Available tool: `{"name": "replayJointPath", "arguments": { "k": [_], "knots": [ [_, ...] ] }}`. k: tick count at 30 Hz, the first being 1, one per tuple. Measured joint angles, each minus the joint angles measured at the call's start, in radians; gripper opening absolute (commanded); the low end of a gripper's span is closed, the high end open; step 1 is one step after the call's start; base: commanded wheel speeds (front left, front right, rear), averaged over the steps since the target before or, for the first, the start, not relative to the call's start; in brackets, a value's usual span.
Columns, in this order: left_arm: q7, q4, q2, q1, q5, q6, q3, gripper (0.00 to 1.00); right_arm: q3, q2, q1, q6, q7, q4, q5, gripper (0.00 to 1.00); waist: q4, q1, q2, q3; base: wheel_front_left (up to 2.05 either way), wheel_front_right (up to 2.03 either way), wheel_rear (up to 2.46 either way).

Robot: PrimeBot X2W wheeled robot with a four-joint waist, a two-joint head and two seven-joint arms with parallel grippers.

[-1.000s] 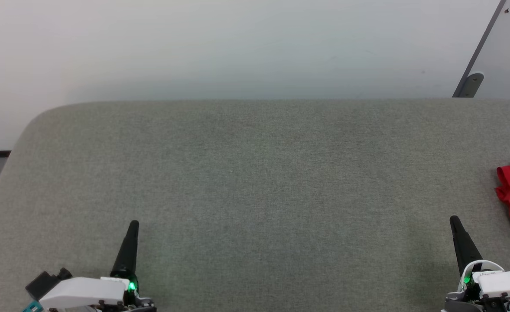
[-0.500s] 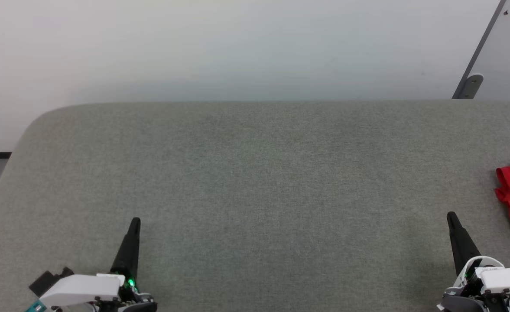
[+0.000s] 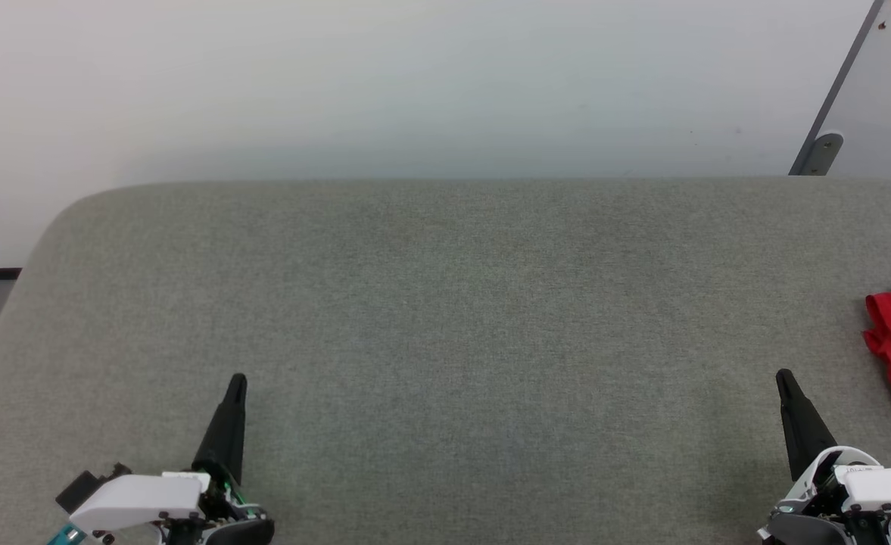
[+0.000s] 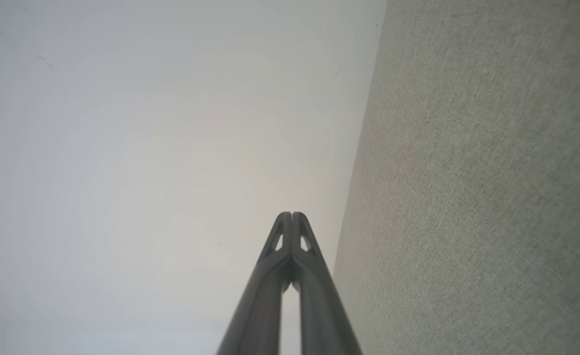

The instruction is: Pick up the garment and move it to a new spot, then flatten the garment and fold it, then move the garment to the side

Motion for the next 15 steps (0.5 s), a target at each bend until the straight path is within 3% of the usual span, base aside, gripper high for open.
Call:
{"name": "replayJointPath", "arguments": {
  "k": [15],
  "knots": [
    [0.006,0.001,-0.003,0.000,-0.001,0.000,0.006,0.00,-0.002,0.002,-0.008,0.000,0.004,0.001,0.003,0.00,0.000,0.0000,0.0000,0.000,0.00,0.00,0.00]
  ]
}}
